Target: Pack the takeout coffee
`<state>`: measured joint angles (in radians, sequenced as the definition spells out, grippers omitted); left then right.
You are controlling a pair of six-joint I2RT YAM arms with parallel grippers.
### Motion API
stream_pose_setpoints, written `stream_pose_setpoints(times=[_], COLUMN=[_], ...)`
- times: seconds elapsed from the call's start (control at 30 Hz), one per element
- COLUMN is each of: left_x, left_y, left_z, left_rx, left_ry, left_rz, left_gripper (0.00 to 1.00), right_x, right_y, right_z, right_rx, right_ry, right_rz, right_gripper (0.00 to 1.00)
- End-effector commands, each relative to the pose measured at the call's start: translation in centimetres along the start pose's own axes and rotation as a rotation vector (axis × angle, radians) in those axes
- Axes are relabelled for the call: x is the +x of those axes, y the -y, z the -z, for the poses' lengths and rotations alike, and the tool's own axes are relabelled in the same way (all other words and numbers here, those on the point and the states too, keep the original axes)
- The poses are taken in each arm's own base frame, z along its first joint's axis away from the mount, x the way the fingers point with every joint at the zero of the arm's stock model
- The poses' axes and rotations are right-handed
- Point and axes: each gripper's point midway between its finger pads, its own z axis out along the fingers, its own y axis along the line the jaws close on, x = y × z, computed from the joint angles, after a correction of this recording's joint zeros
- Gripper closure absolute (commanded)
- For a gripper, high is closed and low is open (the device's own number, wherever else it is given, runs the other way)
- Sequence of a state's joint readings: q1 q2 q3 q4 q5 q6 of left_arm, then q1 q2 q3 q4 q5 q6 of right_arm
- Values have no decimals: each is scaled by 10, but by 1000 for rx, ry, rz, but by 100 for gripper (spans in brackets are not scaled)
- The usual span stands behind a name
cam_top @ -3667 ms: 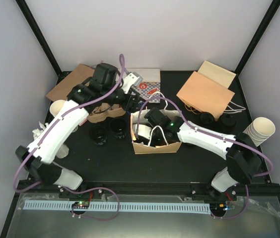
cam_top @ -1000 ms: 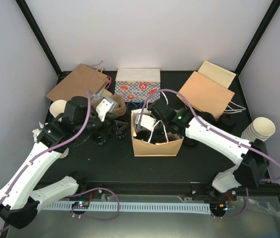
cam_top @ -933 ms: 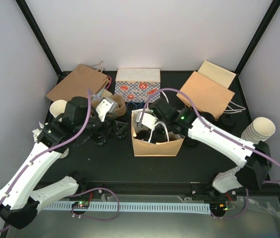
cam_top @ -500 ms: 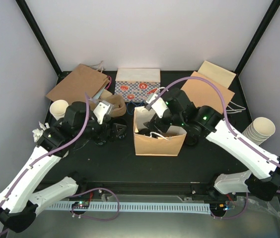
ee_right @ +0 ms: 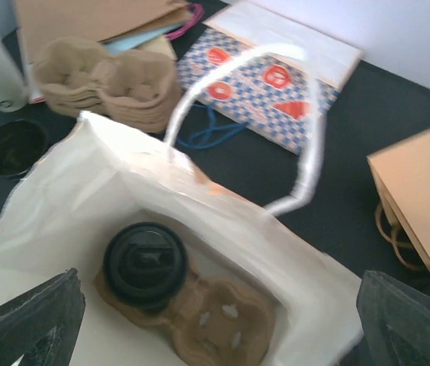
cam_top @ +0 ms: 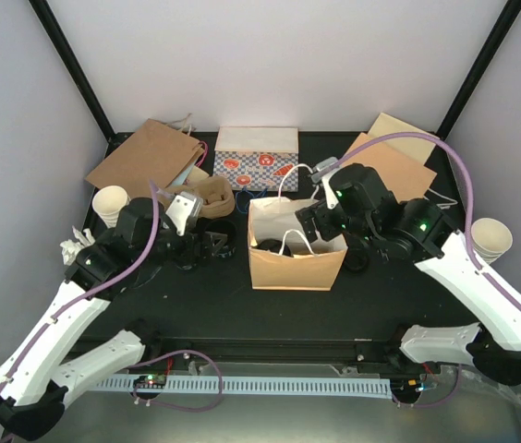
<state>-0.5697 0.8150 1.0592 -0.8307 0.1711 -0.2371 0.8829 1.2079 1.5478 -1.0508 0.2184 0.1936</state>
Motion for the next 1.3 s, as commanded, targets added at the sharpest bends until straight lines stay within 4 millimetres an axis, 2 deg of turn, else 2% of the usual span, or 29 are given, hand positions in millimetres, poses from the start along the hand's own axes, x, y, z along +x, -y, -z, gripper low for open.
stream_pose_setpoints(times=[0.0, 0.07, 0.17, 0.3, 0.4, 0.5, 0.67, 0.83, 1.03, 1.13, 1.17, 1.27], left_x=[9, 14, 23, 44, 60, 69, 73, 62, 51, 42, 40, 34], left_y=[-11, -14, -14, -14, -14, -12, -11, -12, -17, -7, -4, 2], left_z=[6, 8, 11, 10, 8, 8, 12, 11, 2, -4, -6, -12], left_rx=[-58, -74, -71, -54, -42, -27, -21, -19, -53, 13, 33, 74], left_ry=[-8, -20, -37, -72, -115, -134, -125, -75, -64, -33, -22, -2], left_rz=[62, 91, 124, 165, 201, 219, 244, 202, 173, 167, 159, 124], left_gripper=[1, 1, 1, 1, 1, 1, 1, 1, 1, 1, 1, 1], right_x=[12, 19, 41, 58, 71, 79, 81, 78, 57, 52, 54, 70], right_y=[39, 40, 45, 53, 65, 67, 69, 77, 89, 106, 118, 169], right_z=[24, 27, 26, 29, 28, 23, 14, 15, 25, 34, 35, 48], right_rx=[197, 195, 213, 243, 336, 368, 410, 453, 499, 575, 604, 716], right_ry=[-12, -29, -52, -53, -87, -115, -139, -100, -73, -65, -75, -107], right_rz=[-205, -196, -186, -266, -336, -381, -417, -407, -364, -373, -395, -526], right_gripper=[0, 0, 0, 0, 16, 23, 26, 23, 20, 19, 20, 20])
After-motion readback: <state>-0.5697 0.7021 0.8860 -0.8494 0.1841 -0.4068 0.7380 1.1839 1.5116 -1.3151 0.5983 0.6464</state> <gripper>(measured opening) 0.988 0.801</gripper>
